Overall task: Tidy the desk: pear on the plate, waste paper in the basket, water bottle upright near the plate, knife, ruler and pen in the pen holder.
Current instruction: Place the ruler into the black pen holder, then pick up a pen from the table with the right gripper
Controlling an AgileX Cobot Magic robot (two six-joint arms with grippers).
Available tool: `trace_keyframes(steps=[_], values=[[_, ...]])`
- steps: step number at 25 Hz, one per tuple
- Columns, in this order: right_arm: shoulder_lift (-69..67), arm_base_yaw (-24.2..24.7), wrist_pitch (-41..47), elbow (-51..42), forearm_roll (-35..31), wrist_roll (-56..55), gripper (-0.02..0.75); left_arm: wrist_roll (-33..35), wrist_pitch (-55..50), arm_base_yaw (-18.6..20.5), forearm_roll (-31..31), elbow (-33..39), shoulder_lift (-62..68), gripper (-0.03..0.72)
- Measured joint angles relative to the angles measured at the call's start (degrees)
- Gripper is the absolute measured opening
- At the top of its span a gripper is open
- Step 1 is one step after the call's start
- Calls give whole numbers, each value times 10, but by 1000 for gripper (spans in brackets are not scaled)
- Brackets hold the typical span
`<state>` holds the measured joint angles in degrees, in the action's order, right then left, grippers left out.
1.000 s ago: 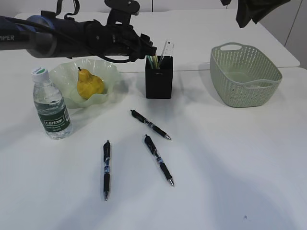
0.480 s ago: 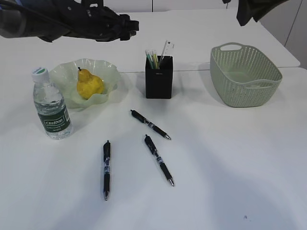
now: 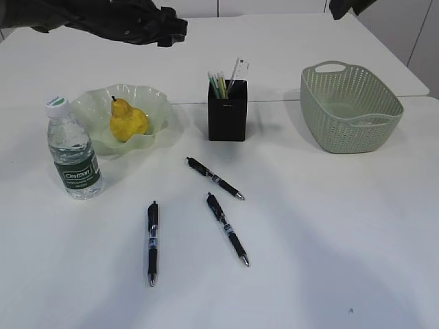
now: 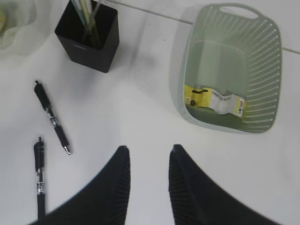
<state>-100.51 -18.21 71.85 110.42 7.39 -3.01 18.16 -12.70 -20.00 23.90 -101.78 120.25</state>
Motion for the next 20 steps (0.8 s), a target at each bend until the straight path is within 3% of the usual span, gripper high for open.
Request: trace_keyframes(steps=[11,20], values=[[0,0,2,0,-40,0,244,0,-167,-7,-235,0,-46,401],[0,0,2,0,-82,-1,244,-9,-341,-37,-254,0,-95,388]])
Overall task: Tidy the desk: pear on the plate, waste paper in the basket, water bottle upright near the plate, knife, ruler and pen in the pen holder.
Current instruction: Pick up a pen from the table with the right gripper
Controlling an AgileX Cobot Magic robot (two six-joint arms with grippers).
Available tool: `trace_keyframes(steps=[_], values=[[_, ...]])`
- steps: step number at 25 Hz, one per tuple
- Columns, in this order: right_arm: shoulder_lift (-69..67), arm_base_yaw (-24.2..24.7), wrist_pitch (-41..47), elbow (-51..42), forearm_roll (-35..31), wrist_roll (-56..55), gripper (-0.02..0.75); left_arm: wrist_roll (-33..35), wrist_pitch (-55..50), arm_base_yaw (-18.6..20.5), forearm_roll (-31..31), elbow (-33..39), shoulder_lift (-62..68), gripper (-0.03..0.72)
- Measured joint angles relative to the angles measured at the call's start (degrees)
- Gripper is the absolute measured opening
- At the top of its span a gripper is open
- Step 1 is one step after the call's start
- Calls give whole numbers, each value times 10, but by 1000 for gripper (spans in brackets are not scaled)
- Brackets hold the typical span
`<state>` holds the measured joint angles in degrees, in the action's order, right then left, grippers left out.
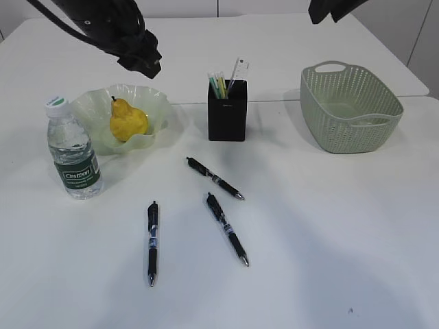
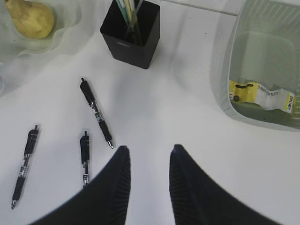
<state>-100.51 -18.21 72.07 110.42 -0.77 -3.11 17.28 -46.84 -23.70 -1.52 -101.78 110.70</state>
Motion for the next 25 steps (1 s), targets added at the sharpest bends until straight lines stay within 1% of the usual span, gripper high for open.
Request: trace_keyframes(steps=[2,5,7,11,13,19,25], values=[[0,-1,0,0,0,-2,244,-13,-35,-6,5,0,-14,367],[0,-9,0,0,-1,-3,244,-48,-79,-8,41,0,-37,348],[0,-17,0,0,-3,-3,244,-86,-104,-8,64,0,-50,345],[0,-33,0,0,-4,-3,244,-187,-172,-8,86,0,-61,344],[0,-42,0,0,-4,-3,244,-212,-214,-8,90,0,-62,344],[0,-58,0,0,-8,-5,244,-240,-241,-8,95,0,-70,344],[0,-58,0,0,-8,-5,244,-242,-241,-8,85,0,-95,344]])
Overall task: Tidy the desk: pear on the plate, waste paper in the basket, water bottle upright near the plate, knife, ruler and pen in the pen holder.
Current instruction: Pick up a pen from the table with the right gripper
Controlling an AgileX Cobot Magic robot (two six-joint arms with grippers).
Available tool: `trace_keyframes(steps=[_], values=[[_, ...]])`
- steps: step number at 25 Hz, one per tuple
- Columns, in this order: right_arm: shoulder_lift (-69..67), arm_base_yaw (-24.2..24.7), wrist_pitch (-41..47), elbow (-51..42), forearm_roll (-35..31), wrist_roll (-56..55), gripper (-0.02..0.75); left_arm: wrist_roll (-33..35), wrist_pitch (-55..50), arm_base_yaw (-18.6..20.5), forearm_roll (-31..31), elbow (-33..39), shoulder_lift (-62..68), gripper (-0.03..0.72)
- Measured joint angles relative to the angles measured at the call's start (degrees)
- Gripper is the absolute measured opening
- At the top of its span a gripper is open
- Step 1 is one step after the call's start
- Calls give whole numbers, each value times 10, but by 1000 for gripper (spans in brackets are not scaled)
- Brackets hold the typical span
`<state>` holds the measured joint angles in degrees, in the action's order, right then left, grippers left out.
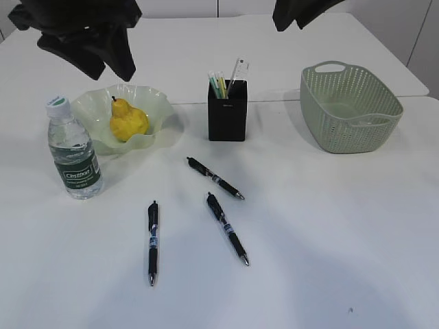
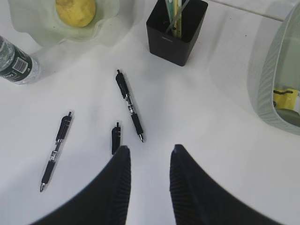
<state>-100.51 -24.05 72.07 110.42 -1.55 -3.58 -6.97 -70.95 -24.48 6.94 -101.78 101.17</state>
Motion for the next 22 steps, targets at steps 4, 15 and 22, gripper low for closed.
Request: trace_keyframes(steps=[4,15,22], values=[[0,0,0,0,0,0,244,0,-2,0,-48,0,-32,344],[0,0,-1,-31,0,0,244,-9,-4,106,-131,134,-180,356],[0,0,-1,-74,1,0,244,-39,-6,128,-219,214,-246,549]])
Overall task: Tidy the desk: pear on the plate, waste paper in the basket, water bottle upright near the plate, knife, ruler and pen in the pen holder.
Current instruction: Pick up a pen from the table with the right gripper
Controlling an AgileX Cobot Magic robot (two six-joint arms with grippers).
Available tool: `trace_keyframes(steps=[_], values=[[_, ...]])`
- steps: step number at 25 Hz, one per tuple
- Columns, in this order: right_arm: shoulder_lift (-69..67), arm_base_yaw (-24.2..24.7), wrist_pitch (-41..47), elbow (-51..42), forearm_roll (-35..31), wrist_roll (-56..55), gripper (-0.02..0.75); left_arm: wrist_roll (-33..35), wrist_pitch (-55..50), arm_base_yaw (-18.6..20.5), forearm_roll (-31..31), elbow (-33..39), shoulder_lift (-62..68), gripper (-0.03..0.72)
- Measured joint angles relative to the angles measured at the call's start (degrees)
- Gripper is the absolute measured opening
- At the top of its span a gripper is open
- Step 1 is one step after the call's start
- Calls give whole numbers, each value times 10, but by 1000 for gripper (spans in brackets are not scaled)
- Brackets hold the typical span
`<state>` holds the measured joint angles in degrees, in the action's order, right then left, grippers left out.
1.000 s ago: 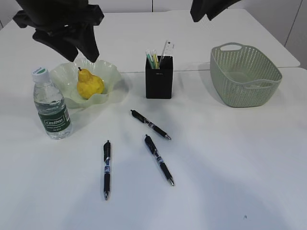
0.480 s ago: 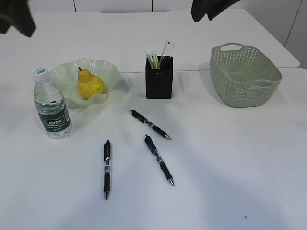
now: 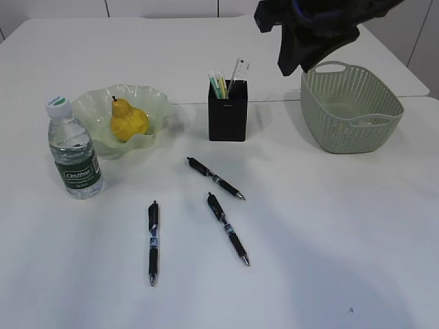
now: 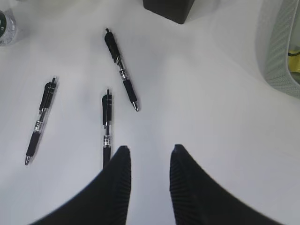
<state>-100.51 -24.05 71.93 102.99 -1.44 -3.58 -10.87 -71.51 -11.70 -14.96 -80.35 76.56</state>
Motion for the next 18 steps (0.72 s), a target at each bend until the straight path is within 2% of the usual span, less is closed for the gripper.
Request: trace_keyframes(steps=[8,18], values=[[-6,0,0,0,0,11,244,-8,0,0,-14,57,-4,583],[-98,-4,-3,0,-11,-3,247,-9,1,0,-17,60,-4,583]])
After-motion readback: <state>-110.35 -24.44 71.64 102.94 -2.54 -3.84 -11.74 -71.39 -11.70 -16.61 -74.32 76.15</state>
